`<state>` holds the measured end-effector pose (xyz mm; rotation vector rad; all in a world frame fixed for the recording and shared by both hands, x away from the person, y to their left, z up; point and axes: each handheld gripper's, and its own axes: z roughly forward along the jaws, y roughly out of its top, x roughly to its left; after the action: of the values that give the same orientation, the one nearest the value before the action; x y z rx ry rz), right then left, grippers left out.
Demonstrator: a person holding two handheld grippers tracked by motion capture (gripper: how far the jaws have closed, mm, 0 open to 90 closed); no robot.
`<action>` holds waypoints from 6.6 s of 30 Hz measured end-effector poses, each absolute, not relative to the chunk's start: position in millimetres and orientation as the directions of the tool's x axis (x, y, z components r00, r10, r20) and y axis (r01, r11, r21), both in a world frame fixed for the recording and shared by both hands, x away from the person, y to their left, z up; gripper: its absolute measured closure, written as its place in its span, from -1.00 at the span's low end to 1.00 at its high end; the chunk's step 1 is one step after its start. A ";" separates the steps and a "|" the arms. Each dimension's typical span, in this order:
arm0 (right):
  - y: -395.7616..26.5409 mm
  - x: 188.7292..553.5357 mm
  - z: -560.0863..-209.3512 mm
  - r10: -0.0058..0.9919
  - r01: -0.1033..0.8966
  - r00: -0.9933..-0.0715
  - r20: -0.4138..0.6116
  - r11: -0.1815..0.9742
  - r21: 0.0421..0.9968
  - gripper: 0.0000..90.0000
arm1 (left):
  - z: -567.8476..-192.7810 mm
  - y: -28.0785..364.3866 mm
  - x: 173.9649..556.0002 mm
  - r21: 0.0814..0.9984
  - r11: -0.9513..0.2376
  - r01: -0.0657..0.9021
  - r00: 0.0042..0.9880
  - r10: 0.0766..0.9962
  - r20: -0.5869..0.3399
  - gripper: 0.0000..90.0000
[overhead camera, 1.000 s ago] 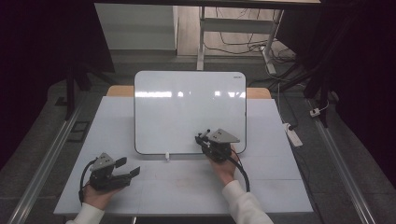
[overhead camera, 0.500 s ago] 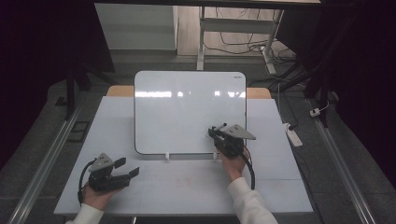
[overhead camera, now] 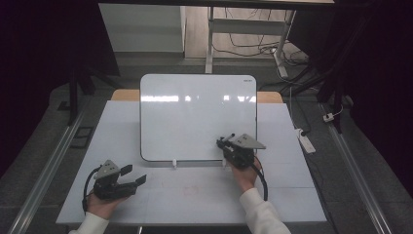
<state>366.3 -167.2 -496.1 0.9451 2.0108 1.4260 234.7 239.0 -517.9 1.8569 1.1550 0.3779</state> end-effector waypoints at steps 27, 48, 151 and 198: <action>-151.6 361.4 -502.7 0.734 0.245 -0.679 -0.002 0.229 0.942 0.72 | -517.0 238.8 234.4 0.811 -0.168 0.561 0.518 0.835 -0.185 -0.35; -168.1 333.4 -484.8 0.591 0.339 -0.794 0.146 0.230 0.912 0.72 | -513.1 236.9 233.2 0.838 -0.156 0.523 0.512 0.843 -0.162 -0.34; -236.1 284.8 -482.9 0.666 0.339 -0.740 0.094 0.248 0.908 0.03 | -474.4 193.3 322.7 0.851 -0.142 0.505 0.418 0.903 -0.096 0.82; -245.9 285.4 -486.7 0.679 0.344 -0.730 0.082 0.261 0.902 0.02 | -458.1 185.0 321.7 0.831 -0.304 0.466 0.474 0.879 0.056 0.20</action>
<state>285.4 -245.9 -486.7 0.9383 2.2155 1.4573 321.7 185.0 -458.1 1.9387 1.1181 0.6671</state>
